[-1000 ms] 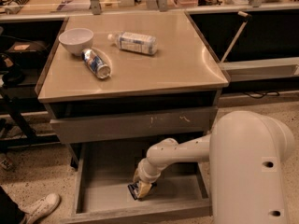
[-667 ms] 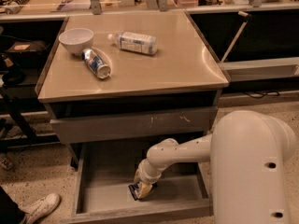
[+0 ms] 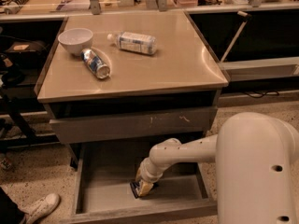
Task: Pick rxbar blueberry from middle drawer and place on counter
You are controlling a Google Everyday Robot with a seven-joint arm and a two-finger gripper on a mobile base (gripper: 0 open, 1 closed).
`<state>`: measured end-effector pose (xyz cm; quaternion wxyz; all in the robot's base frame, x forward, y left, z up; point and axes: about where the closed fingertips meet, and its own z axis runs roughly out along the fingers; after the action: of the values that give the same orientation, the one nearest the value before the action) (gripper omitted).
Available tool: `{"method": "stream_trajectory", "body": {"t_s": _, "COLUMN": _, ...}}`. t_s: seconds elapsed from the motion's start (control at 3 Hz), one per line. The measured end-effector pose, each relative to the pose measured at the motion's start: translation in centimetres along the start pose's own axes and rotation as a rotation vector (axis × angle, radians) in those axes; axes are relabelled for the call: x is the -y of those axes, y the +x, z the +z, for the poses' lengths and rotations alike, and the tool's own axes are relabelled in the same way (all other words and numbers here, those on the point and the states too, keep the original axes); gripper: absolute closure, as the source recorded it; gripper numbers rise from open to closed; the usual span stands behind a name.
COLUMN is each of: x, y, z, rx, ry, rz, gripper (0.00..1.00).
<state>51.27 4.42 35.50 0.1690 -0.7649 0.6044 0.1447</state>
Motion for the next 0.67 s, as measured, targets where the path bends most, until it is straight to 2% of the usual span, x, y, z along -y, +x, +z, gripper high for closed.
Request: {"method": "stream_trajectory", "body": {"t_s": 0.67, "x": 0.5, "y": -0.1, "z": -2.0, "rx": 0.013, "ry": 0.046, "rz": 0.075, "gripper": 1.0}}
